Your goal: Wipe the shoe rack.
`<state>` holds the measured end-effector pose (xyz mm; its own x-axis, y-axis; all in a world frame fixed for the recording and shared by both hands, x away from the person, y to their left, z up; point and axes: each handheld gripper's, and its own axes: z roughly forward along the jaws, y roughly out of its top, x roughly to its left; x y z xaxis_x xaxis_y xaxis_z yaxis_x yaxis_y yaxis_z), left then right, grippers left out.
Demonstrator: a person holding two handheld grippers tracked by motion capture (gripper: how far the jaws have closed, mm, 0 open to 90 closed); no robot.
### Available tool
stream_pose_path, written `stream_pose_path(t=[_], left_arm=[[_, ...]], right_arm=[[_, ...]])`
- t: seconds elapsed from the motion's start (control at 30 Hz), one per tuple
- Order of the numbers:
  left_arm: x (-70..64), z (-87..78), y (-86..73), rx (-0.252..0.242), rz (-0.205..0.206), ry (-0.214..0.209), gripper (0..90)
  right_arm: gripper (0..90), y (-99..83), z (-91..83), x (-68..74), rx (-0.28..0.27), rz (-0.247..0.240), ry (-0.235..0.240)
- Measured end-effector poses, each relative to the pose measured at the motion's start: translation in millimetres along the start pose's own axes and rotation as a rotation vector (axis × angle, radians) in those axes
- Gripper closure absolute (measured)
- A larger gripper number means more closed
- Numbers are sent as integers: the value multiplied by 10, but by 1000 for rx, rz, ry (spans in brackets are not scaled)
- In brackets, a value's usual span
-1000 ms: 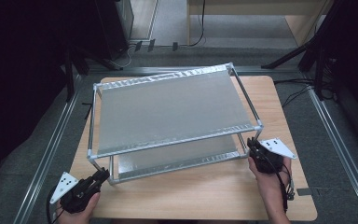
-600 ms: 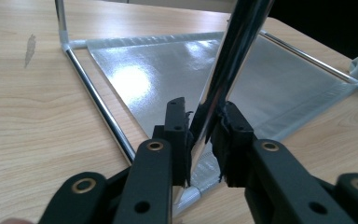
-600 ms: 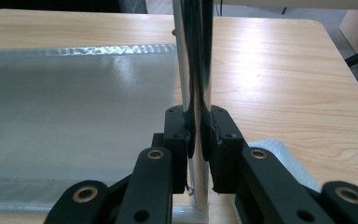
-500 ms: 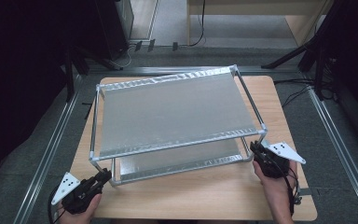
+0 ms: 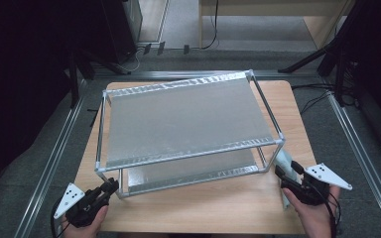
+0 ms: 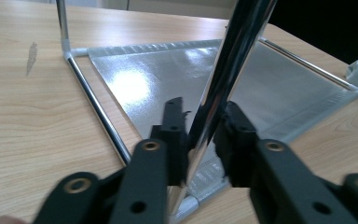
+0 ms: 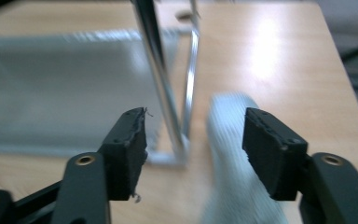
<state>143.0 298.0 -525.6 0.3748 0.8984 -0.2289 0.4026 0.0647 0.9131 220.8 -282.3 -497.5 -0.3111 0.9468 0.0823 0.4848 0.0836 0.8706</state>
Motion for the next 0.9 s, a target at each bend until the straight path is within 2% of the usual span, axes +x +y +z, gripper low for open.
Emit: stream_pose_path(t=[0.03,0.07,0.1,0.2,0.27,0.33,0.4,0.43,0.47,0.53,0.6,0.7,0.83,0.9], left_arm=[[-9,5,1,-4,2,-1,701],[-18,8,4,-3,4,2,689],[-28,13,5,-3,4,7,675],[-38,25,-2,3,5,18,686],[-31,17,-4,9,8,20,756],[-31,18,-1,15,22,19,772],[-36,19,1,18,30,20,777],[-38,21,0,18,27,19,777],[-40,22,0,18,22,20,776],[-39,22,-2,18,19,19,773],[-40,22,-2,18,15,19,770],[-51,24,-2,20,24,26,772],[-60,28,-2,19,29,28,776],[-63,29,-1,20,31,30,777]], right_arm=[[342,-32,9,-1,20,-15,-21],[317,-83,47,-2,65,-46,-61],[303,-115,89,-9,105,-52,-77],[302,-186,182,-35,167,-25,-85],[294,-213,222,-41,197,-26,-115],[298,-245,260,-79,235,-9,-140],[349,-284,296,-127,276,39,-140],[381,-307,315,-140,286,41,-131],[400,-324,328,-141,283,25,-129],[521,-325,336,-136,275,-4,-154],[631,-325,338,-140,264,-1,-155],[782,-324,341,-133,251,9,-128],[809,-281,327,-60,221,17,-79],[809,-225,304,10,179,-11,-50]])
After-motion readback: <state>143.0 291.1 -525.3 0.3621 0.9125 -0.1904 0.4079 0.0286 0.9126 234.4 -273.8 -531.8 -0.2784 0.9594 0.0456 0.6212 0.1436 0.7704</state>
